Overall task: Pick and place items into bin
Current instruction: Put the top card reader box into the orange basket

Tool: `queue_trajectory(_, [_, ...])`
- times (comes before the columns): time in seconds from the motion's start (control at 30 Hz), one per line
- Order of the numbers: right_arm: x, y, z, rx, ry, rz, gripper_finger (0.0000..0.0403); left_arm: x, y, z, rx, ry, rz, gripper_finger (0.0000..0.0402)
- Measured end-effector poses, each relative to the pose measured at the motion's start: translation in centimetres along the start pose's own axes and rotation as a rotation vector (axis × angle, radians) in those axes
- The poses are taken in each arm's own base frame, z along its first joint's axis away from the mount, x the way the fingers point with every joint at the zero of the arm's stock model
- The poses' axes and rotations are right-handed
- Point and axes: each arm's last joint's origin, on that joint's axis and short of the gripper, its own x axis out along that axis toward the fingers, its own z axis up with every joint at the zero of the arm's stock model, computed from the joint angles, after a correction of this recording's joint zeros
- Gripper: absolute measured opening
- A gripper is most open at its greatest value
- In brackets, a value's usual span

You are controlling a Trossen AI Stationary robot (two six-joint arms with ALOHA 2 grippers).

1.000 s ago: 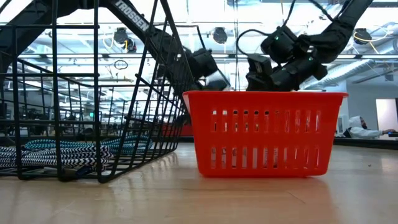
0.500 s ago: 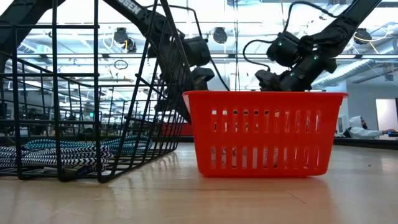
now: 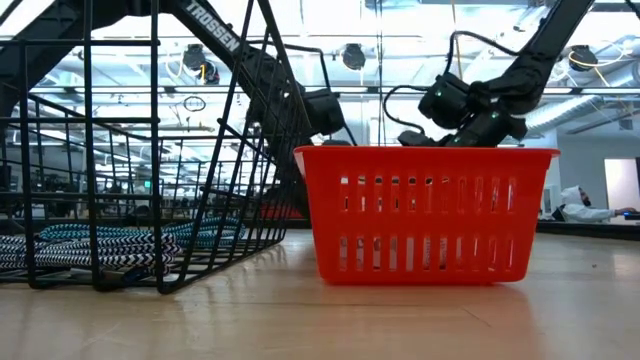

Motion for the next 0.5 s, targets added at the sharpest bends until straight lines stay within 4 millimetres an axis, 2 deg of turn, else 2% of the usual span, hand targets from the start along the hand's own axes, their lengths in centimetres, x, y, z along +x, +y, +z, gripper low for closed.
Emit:
queue_trajectory(0.13, [0.9, -0.5, 0.1, 0.043, 0.029, 0.073, 0.026, 1.2, 0.5, 0.3, -0.034, 0.002, -0.036, 0.0017])
queue_trajectory(0.33, [2.2, -0.8, 0.3, 0.076, 0.023, 0.151, 0.0261, 2.9, 1.6, 0.1, -0.077, 0.076, -0.066, 0.0004])
queue_trajectory(0.5, [2.3, -0.6, 0.4, 0.067, 0.026, 0.212, 0.0261, 3.1, 1.5, 0.0, -0.077, 0.083, -0.077, 0.0017])
